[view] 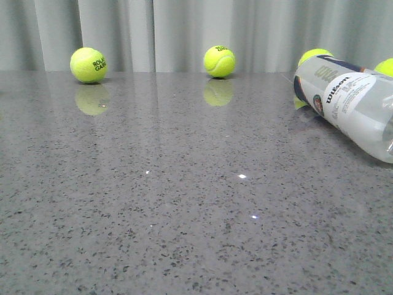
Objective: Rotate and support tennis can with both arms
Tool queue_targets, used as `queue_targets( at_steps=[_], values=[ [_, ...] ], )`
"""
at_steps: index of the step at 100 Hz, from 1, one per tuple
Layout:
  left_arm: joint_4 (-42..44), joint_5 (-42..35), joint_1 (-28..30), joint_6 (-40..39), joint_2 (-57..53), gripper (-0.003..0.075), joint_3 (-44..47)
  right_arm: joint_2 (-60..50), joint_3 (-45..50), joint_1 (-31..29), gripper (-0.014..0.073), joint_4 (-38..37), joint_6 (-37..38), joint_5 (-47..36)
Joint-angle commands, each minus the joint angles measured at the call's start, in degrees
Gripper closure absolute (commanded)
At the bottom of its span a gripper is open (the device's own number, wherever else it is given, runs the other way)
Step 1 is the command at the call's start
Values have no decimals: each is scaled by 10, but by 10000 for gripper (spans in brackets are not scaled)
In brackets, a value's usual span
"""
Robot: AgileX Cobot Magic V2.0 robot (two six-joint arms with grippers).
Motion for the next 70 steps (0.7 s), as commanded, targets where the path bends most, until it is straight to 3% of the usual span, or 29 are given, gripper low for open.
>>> queue_targets(
  at_steps=[1,56,70],
  values=[
    [-1,-45,-1,-4,-20,739,26,-9,2,-2,655,0,-4,-43],
    [-1,-45,-1,-4,-20,739,26,-9,-1,-2,655,0,-4,-40],
    [-1,-45,-1,-4,-20,739,26,-6,-38,-2,655,0,-4,6]
  ],
)
